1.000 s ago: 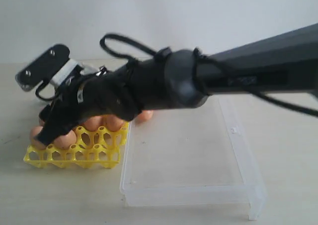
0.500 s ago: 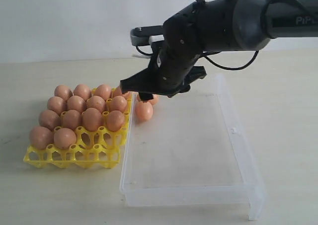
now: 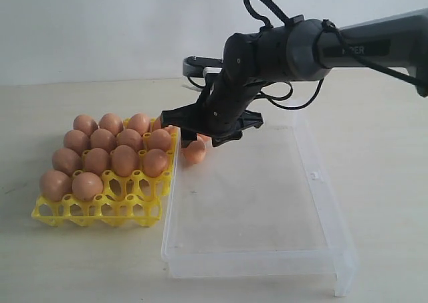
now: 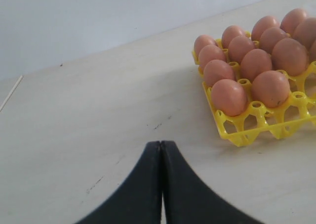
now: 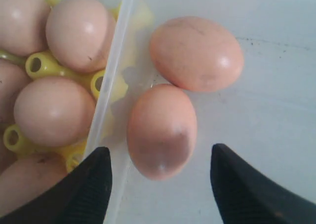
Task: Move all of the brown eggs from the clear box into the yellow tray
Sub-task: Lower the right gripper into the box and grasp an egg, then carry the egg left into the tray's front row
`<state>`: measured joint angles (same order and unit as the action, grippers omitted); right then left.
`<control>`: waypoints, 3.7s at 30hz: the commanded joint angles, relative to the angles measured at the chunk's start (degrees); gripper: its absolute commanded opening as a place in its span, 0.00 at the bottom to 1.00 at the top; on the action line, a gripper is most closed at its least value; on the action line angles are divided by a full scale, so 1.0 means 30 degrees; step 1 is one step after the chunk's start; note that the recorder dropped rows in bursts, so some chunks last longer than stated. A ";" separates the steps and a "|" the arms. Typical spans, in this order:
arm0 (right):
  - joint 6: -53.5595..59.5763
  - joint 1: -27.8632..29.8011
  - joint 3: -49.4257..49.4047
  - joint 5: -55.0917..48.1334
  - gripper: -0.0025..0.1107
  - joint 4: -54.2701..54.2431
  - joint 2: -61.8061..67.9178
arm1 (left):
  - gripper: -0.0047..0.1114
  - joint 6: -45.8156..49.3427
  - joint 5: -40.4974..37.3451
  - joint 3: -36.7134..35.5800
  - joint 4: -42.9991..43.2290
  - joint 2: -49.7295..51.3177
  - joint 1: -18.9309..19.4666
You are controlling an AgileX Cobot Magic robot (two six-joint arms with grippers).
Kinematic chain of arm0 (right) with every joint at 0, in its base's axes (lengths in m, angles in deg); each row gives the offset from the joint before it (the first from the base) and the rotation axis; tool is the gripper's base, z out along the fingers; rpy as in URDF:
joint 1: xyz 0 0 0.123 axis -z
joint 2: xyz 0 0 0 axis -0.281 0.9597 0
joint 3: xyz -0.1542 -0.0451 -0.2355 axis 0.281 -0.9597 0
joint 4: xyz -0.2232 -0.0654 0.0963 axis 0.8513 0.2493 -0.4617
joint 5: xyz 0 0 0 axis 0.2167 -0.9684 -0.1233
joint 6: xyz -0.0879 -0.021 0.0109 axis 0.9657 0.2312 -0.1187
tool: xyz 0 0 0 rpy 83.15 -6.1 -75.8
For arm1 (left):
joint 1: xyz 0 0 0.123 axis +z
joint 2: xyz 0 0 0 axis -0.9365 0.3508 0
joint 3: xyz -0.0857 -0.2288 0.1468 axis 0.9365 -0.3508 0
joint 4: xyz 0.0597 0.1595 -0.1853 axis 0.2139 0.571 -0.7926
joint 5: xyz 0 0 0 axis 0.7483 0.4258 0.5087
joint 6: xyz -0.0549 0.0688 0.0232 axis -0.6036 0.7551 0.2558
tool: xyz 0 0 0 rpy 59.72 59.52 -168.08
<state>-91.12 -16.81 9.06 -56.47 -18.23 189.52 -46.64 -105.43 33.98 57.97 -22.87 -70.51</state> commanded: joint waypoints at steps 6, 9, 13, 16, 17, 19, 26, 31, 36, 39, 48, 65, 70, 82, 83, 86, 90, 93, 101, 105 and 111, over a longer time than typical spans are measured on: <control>0.0815 0.0166 0.1437 0.0345 0.52 -0.0043 0.1387 | 0.04 -0.0104 0.0150 0.0077 -0.0001 -0.0116 -0.0069; 0.0924 0.0166 0.1637 0.0345 0.52 0.0016 0.1744 | 0.04 -0.0104 0.0150 0.0077 -0.0001 -0.0116 -0.0069; 0.0935 0.0166 0.1868 0.0492 0.51 0.0083 0.2136 | 0.04 -0.0104 0.0150 0.0077 -0.0001 -0.0116 -0.0069; 0.0935 0.0166 0.1925 0.0578 0.41 0.0083 0.2304 | 0.04 -0.0104 0.0150 0.0077 -0.0001 -0.0116 -0.0069; 0.0969 0.0166 0.1925 0.0578 0.35 0.0083 0.2395 | 0.04 -0.0104 0.0150 0.0077 -0.0001 -0.0116 -0.0069; 0.1287 0.0166 0.1925 0.0467 0.18 0.0083 0.2436 | 0.04 -0.0104 0.0150 0.0077 -0.0001 -0.0116 -0.0069; 0.3634 0.0166 0.1925 -0.0085 0.02 0.0083 0.1016 | 0.04 -0.0104 0.0150 0.0077 -0.0001 -0.0116 -0.0069; 0.7813 -0.1090 -0.0096 0.3884 0.02 -0.0554 -0.1770 | 0.04 -0.0104 0.0150 0.0077 -0.0001 -0.0116 -0.0069; 0.9085 -0.3228 -0.2896 0.9775 0.02 -0.1039 -0.2832 | 0.04 -0.0104 0.0150 0.0077 -0.0001 -0.0116 -0.0069; 0.9153 -0.4451 -0.4512 1.3388 0.02 -0.0600 -0.2698 | 0.04 -0.0104 0.0150 0.0077 -0.0001 -0.0116 -0.0069; 0.6496 -0.6520 -0.6956 1.9027 0.02 0.2119 -0.1519 | 0.04 -0.0104 0.0150 0.0077 -0.0001 -0.0116 -0.0069; 0.5649 -0.6452 -0.6956 1.8097 0.02 0.2555 -0.0419 | 0.04 -0.0104 0.0150 0.0077 -0.0001 -0.0116 -0.0069; 0.5649 -0.6305 -0.6956 1.7776 0.02 0.2555 -0.0585 | 0.04 -0.0104 0.0150 0.0077 -0.0001 -0.0116 -0.0069; 0.5649 -0.5817 -0.6956 1.7314 0.17 0.2615 -0.0667 | 0.04 -0.0104 0.0150 0.0077 -0.0001 -0.0116 -0.0069; 0.5649 -0.5817 -0.6956 1.7264 0.23 0.2615 -0.0667 | 0.04 -0.0104 0.0150 0.0077 -0.0001 -0.0116 -0.0069; 0.5615 -0.5817 -0.6956 1.7148 0.43 0.2615 -0.0667 | 0.04 -0.0104 0.0150 0.0077 -0.0001 -0.0116 -0.0069; 0.5658 -0.5817 -0.6956 1.6784 0.62 0.2615 -0.0759 | 0.04 -0.0104 0.0150 0.0077 -0.0001 -0.0116 -0.0069; 0.5854 -0.5817 -0.6956 1.5810 0.60 0.3527 -0.1271 | 0.04 -0.0104 0.0150 0.0077 -0.0001 -0.0116 -0.0069; 0.5413 -0.4888 -0.6912 0.8926 0.46 0.4535 -0.5777 | 0.04 -0.0104 0.0150 0.0077 -0.0001 -0.0116 -0.0069; 0.1608 -0.3408 -0.6187 0.5038 0.46 0.4678 -0.6913 | 0.04 -0.0104 0.0150 0.0077 -0.0001 -0.0116 -0.0069; -0.0337 -0.1132 -0.3563 0.0407 0.48 0.6044 -0.5580 | 0.04 -0.0104 0.0150 0.0077 -0.0001 -0.0116 -0.0069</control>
<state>-89.08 -22.85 -4.97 -49.96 -1.51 170.36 -46.64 -105.43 33.98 57.97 -22.87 -70.51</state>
